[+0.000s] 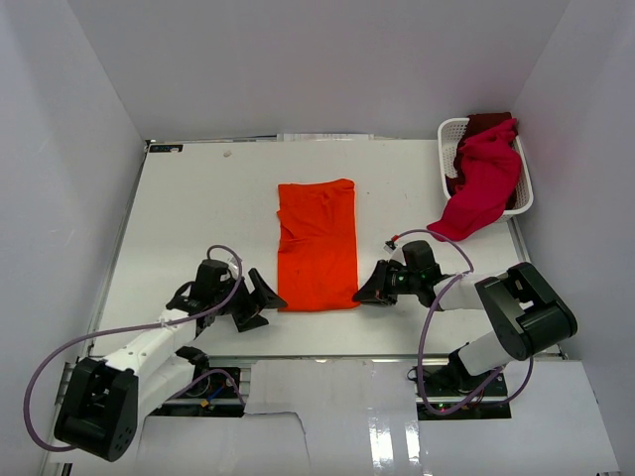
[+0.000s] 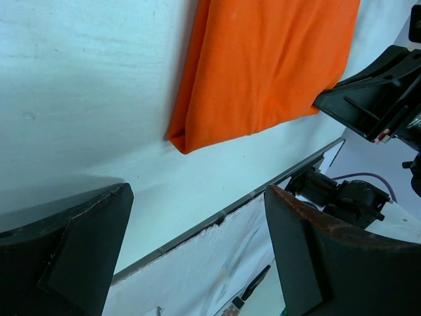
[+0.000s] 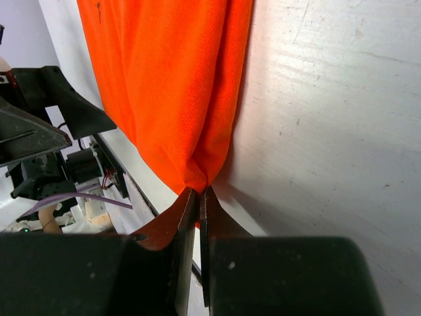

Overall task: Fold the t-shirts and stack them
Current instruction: Grab one side of the 2/3 rectangular tshirt with both arms

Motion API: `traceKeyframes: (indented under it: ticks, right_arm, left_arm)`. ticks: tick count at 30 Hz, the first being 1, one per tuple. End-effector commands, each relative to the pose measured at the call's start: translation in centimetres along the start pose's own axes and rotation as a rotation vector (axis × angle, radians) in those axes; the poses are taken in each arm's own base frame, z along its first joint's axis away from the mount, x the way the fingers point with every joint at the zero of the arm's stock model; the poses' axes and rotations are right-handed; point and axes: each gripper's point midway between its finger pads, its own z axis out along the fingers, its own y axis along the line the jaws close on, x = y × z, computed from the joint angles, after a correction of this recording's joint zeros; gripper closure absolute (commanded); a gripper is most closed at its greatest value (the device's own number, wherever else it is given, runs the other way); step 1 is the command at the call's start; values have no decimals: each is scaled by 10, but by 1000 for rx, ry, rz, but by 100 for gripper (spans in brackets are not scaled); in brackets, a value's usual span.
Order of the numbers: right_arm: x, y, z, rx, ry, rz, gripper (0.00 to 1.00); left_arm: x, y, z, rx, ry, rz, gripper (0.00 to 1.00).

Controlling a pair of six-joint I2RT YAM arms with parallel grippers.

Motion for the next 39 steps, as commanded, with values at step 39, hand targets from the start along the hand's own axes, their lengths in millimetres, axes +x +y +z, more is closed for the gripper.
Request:
traceKeyframes:
  ticks: [39]
  right_arm:
    - [-14, 62, -8, -233, -6, 351, 92]
  left_arm:
    - [3, 70, 28, -98, -150, -216, 7]
